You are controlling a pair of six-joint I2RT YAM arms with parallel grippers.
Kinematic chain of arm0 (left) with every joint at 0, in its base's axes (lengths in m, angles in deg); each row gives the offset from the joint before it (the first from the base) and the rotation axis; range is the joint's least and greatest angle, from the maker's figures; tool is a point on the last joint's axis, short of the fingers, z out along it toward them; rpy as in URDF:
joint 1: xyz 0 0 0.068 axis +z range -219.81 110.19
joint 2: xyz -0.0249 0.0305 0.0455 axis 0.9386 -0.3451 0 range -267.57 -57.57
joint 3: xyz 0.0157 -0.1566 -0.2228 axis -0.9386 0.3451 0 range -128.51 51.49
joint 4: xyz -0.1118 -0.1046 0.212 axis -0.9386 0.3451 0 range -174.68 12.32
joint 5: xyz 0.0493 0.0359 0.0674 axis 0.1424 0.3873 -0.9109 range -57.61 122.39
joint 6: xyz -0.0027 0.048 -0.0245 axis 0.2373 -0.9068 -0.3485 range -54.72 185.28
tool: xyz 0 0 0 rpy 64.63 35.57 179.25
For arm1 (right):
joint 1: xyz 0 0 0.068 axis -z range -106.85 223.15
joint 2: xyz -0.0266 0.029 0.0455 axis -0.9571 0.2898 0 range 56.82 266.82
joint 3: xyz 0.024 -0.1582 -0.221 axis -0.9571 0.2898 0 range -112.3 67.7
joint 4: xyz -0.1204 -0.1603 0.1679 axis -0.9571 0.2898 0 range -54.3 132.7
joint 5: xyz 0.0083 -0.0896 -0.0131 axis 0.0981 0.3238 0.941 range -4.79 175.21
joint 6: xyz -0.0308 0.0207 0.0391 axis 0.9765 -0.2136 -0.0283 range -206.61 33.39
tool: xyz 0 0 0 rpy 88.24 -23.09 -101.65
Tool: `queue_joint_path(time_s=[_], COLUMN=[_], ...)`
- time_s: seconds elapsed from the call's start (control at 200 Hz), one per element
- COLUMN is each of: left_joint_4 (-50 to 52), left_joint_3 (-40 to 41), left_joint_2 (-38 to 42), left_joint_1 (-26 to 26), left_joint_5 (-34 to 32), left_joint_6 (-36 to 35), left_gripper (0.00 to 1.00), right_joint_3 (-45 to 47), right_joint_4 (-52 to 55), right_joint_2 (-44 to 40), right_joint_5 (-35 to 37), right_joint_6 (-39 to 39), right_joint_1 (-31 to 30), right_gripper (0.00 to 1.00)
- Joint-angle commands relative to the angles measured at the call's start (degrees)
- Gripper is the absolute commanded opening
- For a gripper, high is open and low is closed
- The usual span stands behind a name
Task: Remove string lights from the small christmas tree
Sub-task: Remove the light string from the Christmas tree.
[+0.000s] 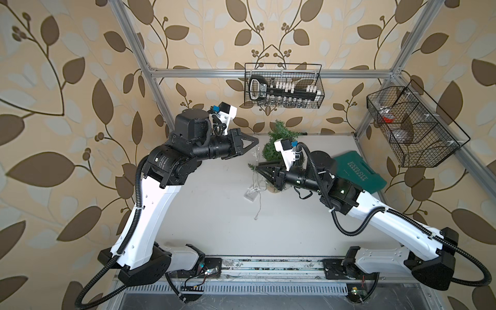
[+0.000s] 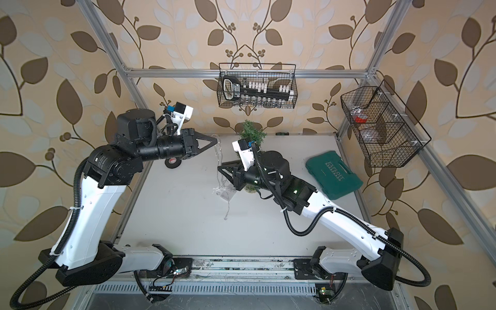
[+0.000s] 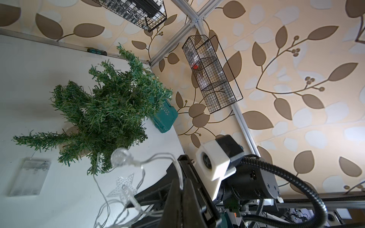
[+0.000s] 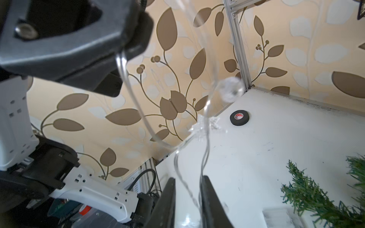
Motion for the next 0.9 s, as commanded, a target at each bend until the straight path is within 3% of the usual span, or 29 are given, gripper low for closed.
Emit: queue_joint_path(time_s=[0.0,0.32,0.59,0.895], left_joint_4=[0.0,-0.3,1.2,2.1], left_joint_3=[-1.8,-2.1,-4.4,-3.9], left_joint_2=[0.7,0.9,-0.2,-0.5], left_joint_1=[-0.4,-0.4,-0.4,-0.4], left_joint_5=[-0.4,-0.4,-0.3,-0.9], left_joint_6=[0.6,1.1,0.4,-0.6], left_gripper=[0.0,0.0,0.0,0.0], right_joint_3=[0.2,-1.6,-2.0,-0.1], right_joint_4=[-5.4,-7.2,-7.0,-1.4], right_joint_2=[1.1,5.5,7.0,0.4], right_joint_5=[2.7,-0.2,4.0,7.3], right_joint_6=[1.9,2.7,4.3,6.7], right_joint_1=[-0.2,-0.2,-0.2,-0.3], right_gripper=[0.3,0.42,0.46,0.52])
